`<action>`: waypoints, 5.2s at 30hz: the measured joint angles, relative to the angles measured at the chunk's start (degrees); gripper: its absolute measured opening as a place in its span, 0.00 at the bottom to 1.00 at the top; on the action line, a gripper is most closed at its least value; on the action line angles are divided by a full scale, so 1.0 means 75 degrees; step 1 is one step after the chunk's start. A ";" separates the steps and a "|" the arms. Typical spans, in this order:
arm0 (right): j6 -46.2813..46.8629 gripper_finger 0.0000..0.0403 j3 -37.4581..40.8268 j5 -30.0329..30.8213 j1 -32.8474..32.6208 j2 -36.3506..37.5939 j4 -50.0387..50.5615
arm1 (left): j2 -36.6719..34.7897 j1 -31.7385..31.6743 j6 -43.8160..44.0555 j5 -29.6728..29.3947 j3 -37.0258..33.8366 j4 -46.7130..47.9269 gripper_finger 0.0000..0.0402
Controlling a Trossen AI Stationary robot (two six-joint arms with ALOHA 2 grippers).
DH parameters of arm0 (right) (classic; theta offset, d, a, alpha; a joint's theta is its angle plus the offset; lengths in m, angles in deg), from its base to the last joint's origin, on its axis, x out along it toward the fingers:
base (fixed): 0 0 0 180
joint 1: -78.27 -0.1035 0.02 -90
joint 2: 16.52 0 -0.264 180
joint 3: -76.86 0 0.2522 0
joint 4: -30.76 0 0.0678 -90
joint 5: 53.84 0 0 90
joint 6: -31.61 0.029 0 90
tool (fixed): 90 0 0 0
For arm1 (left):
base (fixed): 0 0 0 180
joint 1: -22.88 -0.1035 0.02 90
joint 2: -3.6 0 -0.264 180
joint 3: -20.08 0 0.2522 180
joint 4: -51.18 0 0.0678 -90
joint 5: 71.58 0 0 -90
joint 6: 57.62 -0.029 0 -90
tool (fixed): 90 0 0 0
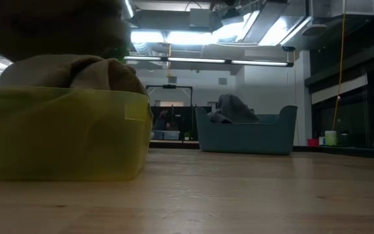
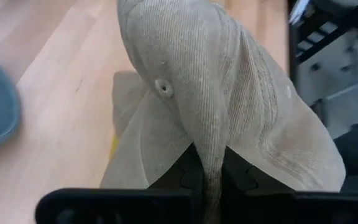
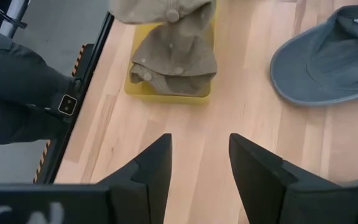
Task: Pick & Place hat
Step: Put the brown cap into the yellow bin, then put the gray cap into the blue bin
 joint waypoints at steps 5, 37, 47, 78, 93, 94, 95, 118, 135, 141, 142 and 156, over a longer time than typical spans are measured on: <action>0.0124 0.39 0.0000 0.0008 -0.0102 0.0000 -0.0003 | 0.0573 0.0586 0.0234 -0.0875 0.0000 0.0464 0.03; 0.0233 0.39 0.0000 0.0390 -0.0517 0.0000 -0.0009 | 0.2730 0.1787 0.1984 -0.1551 0.0003 0.0098 0.45; 0.0211 0.39 0.0000 0.0390 -0.0517 0.0000 -0.0006 | 0.1785 0.1572 0.1981 -0.1609 0.0003 0.0294 0.56; 0.0302 0.39 0.2596 0.1176 -0.0493 0.0080 -0.0895 | 0.1075 -0.3646 0.0830 -0.1249 0.0006 -0.0702 0.47; 0.2814 0.39 0.7767 0.1785 0.0333 0.2770 -0.5720 | 0.1448 -0.5213 0.0572 0.0168 0.0003 -0.0701 0.46; 0.3180 0.39 0.8119 0.1925 0.0344 0.2895 -0.6186 | 0.1448 -0.5256 0.0567 0.0168 0.0003 -0.0700 0.46; 0.3514 0.39 0.8437 0.2070 0.0343 0.2975 -0.6641 | 0.1448 -0.5295 0.0567 0.0168 0.0003 -0.0703 0.46; 0.6649 0.39 1.0530 0.2525 0.0749 0.1124 -1.2621 | 0.1448 -0.5933 0.0710 0.0628 0.0003 -0.0708 0.46; 0.6823 0.39 0.7231 0.1454 0.1031 -0.1432 -1.1998 | 0.1448 -0.5930 0.0677 0.1037 0.0003 -0.0703 0.46; 0.6293 0.39 0.6387 0.1975 0.0829 -0.2077 -1.1129 | 0.1448 -0.5930 0.0475 0.1277 0.0003 -0.0699 0.46; 0.6104 0.39 0.6333 0.2320 0.0797 -0.2100 -1.0933 | 0.1448 -0.5930 0.0476 0.1279 0.0003 -0.0697 0.46; 0.2748 0.39 0.5699 0.4488 0.0156 -0.2042 -0.9453 | 0.1448 -0.5930 0.0168 0.1479 0.0003 -0.0694 0.46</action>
